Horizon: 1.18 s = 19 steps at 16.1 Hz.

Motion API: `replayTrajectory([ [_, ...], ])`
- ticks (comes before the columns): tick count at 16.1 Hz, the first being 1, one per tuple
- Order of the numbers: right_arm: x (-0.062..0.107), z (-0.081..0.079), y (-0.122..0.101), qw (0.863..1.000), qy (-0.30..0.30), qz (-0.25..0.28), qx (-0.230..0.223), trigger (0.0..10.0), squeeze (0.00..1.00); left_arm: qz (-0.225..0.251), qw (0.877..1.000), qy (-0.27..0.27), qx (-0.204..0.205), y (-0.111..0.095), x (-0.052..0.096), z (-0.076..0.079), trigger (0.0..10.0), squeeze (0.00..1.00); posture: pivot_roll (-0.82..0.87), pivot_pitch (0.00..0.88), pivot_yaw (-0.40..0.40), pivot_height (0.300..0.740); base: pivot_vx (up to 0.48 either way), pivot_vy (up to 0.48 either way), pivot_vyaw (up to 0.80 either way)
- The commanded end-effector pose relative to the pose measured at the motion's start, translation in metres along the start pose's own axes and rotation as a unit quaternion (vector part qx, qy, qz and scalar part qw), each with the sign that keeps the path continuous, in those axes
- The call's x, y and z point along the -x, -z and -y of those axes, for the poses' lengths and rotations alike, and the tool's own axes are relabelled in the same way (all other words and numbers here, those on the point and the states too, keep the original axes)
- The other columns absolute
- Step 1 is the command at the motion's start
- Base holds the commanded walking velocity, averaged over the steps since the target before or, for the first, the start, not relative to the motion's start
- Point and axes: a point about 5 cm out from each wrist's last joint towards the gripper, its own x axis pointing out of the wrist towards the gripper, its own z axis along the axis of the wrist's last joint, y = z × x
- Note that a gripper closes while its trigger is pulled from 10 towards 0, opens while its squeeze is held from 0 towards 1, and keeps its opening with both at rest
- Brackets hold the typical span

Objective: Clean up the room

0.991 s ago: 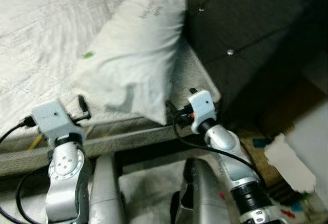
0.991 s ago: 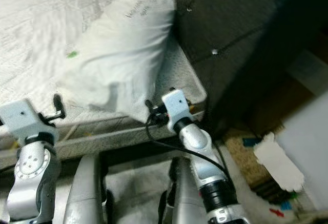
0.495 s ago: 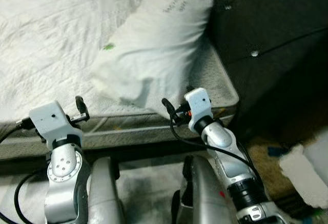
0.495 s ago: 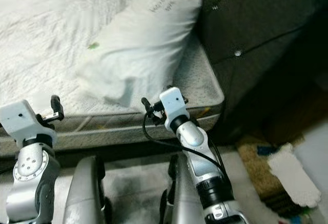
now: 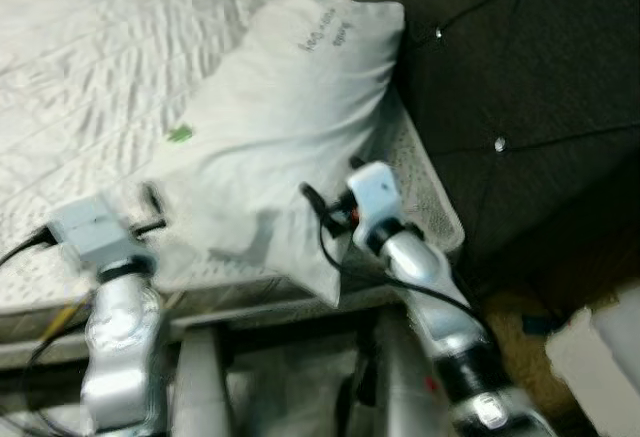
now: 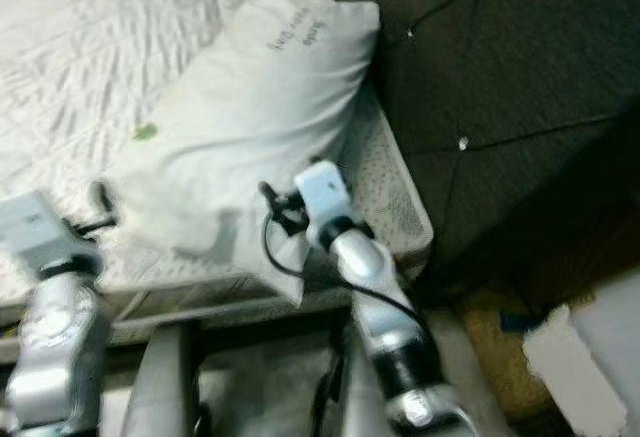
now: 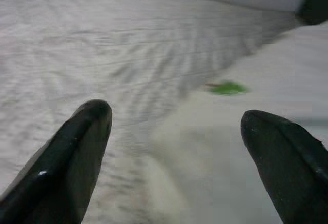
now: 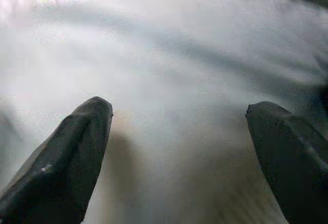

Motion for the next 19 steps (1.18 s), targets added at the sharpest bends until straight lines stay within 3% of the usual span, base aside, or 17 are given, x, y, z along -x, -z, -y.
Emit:
replayTrajectory([
  [1, 0.006, 0.009, 0.007, 1.000, 0.014, -0.013, 0.003, 10.0, 0.00, -0.020, 1.000, -0.016, 0.002, 0.009, 0.005, -0.005, 10.0, 0.00, 0.08, 0.145, -0.087, 0.536, 0.000, 0.000, 0.00],
  [5, 0.005, 0.012, 0.009, 1.000, 0.015, -0.017, 0.011, 10.0, 0.00, -0.022, 0.999, -0.023, 0.006, 0.010, 0.006, -0.006, 10.0, 0.00, 0.09, 0.137, -0.091, 0.536, 0.000, 0.000, 0.40],
  [8, 0.001, 0.010, 0.018, 0.998, -0.014, -0.054, 0.022, 10.0, 0.00, -0.019, 1.000, -0.001, 0.011, 0.008, 0.006, -0.004, 10.0, 0.00, 0.09, 0.131, -0.092, 0.536, 0.000, 0.000, 0.15],
  [11, -0.003, 0.017, 0.028, 0.993, -0.036, -0.108, 0.043, 10.0, 0.00, -0.026, 0.999, 0.013, -0.022, 0.008, 0.010, -0.006, 10.0, 0.00, 0.10, 0.124, -0.089, 0.536, 0.000, 0.000, 0.00],
  [13, -0.001, 0.018, 0.039, 0.984, -0.049, -0.169, 0.036, 10.0, 0.00, -0.033, 0.999, 0.010, -0.036, 0.008, 0.013, -0.010, 10.0, 0.00, 0.12, 0.117, -0.083, 0.536, 0.000, 0.000, 0.00],
  [16, 0.007, 0.012, 0.046, 0.977, -0.072, -0.198, 0.039, 10.0, 0.00, -0.034, 0.998, 0.008, -0.046, 0.009, 0.014, -0.015, 10.0, 0.00, 0.13, 0.103, -0.070, 0.536, 0.000, 0.000, 0.00],
  [19, 0.012, 0.027, 0.040, 0.978, -0.024, -0.206, -0.005, 10.0, 0.00, -0.039, 0.998, 0.011, -0.045, 0.009, 0.013, -0.016, 10.0, 0.00, 0.13, 0.091, -0.059, 0.536, 0.000, 0.000, 0.00],
])
